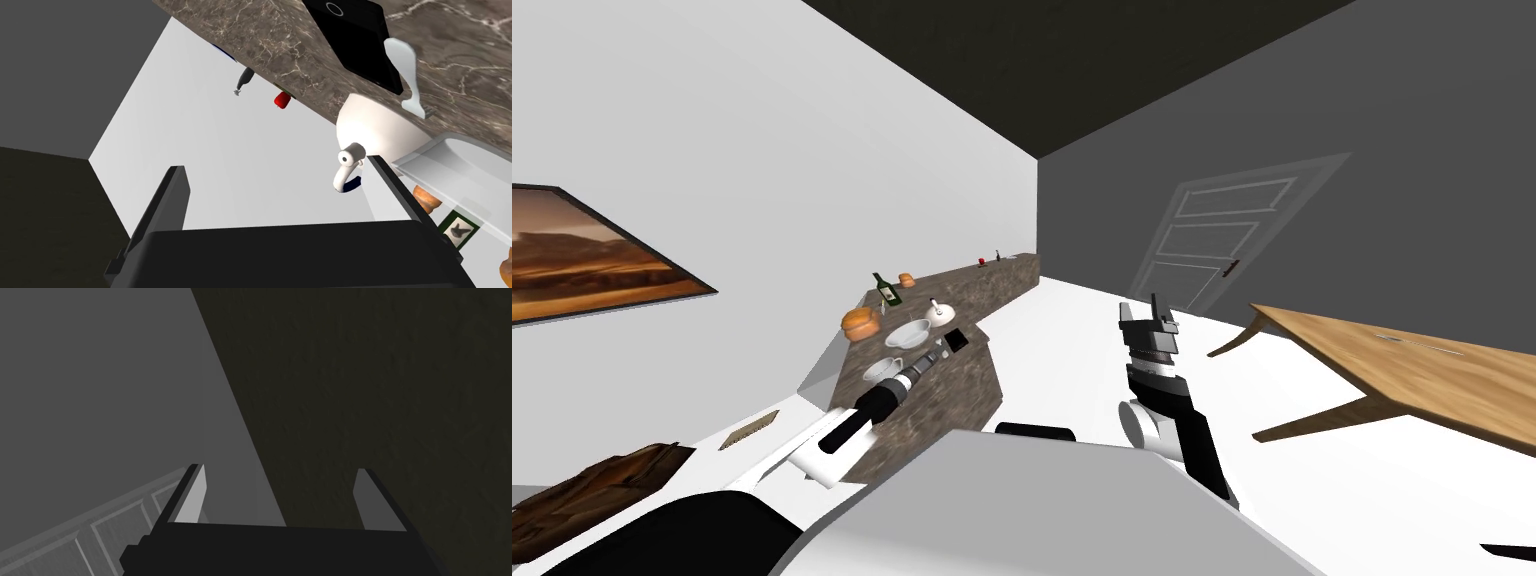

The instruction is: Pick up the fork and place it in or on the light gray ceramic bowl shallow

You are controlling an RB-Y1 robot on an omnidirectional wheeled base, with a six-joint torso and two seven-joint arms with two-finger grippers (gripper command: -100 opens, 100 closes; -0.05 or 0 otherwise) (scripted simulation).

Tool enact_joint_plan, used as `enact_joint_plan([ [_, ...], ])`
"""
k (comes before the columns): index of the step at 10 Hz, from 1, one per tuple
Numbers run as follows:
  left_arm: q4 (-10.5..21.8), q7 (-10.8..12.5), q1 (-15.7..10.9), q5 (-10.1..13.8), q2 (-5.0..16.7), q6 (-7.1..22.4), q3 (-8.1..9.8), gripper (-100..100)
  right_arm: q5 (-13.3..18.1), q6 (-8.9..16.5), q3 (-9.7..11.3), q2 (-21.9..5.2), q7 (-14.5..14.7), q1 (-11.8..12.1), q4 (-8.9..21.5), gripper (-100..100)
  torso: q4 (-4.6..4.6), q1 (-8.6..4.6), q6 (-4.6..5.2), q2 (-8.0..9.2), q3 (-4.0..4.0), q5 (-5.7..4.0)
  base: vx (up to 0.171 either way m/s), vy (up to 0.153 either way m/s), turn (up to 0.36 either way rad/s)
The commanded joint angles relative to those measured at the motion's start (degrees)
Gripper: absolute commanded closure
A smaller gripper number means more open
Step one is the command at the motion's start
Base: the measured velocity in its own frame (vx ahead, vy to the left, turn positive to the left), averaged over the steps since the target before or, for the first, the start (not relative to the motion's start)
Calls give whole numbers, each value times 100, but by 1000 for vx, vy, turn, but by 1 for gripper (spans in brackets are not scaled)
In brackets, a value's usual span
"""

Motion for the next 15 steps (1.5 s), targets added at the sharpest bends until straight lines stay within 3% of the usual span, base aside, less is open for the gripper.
enact_joint_plan([
  [1, 167, 1, 41, 82, 286, 206, -26, -100, 0, 0, 0, 0, 0, 0, 0, 0, 0, 0, 0, 0, 0, 0, 60, -22, -52],
  [2, 308, -5, 85, 152, 493, 349, -55, -100, 0, 0, 0, 0, 0, 0, 0, 0, 0, 1, 1, -2, -1, 1, 102, -38, -85],
  [3, 308, -5, 85, 152, 521, 379, -55, -100, 0, 0, 0, 0, 0, 0, 0, 0, -2, -4, 1, -13, -7, -1, 79, -30, -22],
  [5, 588, -17, 166, 298, 913, 701, -127, -100, 0, 0, 0, 0, 0, 0, 0, 0, -2, -4, 1, -11, -6, 0, 96, -44, -44],
  [6, 588, -17, 166, 298, 942, 709, -127, -100, 0, 0, 0, 0, 0, 1, 0, 0, -4, -9, 1, -17, -10, -1, 91, -39, -12],
  [11, 1220, -55, 323, 647, 1812, 1398, -356, -100, 0, 0, 0, 0, 0, 2, 0, 0, -9, -8, -1, -41, -23, -1, 141, -36, -24],
  [15, 1590, -81, 401, 863, 2263, 1770, -528, -100, 0, 0, 0, 0, 0, 1, 0, 0, -6, -4, -1, -23, -14, 0, 121, -30, -3],
])
